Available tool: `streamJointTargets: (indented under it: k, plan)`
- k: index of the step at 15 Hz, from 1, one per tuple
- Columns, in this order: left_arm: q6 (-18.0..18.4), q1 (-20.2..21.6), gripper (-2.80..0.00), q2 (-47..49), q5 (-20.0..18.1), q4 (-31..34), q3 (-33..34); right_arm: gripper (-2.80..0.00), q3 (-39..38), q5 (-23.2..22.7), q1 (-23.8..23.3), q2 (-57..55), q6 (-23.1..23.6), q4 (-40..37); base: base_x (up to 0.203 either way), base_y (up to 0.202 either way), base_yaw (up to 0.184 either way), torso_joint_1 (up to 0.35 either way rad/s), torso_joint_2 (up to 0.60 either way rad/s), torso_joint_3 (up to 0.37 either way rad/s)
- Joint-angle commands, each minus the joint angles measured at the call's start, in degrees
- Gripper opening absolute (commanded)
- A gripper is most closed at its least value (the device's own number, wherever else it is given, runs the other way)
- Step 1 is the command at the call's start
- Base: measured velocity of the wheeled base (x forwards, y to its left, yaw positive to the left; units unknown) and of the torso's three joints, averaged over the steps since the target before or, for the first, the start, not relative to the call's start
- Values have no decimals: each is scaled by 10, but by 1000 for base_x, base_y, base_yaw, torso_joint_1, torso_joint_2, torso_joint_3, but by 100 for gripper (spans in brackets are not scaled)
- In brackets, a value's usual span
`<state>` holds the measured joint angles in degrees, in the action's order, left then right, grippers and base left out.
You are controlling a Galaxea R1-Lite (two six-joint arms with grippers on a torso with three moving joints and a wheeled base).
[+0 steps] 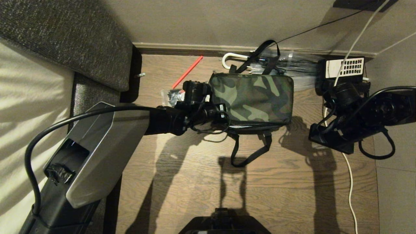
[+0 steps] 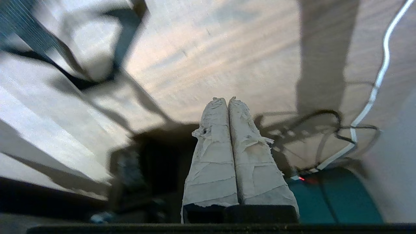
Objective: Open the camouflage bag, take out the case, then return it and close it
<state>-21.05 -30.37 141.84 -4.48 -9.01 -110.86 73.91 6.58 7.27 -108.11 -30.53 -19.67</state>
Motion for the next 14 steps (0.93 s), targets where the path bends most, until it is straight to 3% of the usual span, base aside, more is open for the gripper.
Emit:
streamJointTargets:
  k: [1, 2, 6, 7, 8, 14]
  plan:
    - [-1, 0, -280, 5, 4, 0, 0, -280, 42, 1, -4, -35, -23, -13, 0, 0, 0, 0, 0, 0]
    - [-1, 0, -280, 5, 8, 1, 0, -280, 59, 1, -4, -46, -53, -31, 0, 0, 0, 0, 0, 0]
    - [-1, 6, -280, 12, 11, 0, 0, -280, 104, -2, -3, -71, -64, -61, 0, 0, 0, 0, 0, 0]
    - [-1, 6, -280, 13, 11, 0, 0, -234, 109, -2, -3, -76, -63, -66, 0, 0, 0, 0, 0, 0]
    - [-1, 6, -280, 15, 11, 0, 0, 0, 105, -2, -2, -78, -60, -76, 0, 0, 0, 0, 0, 0]
    - [-1, 7, -280, 19, 14, 0, 0, 0, 103, -14, -2, -84, -67, -58, 0, 0, 0, 0, 0, 0]
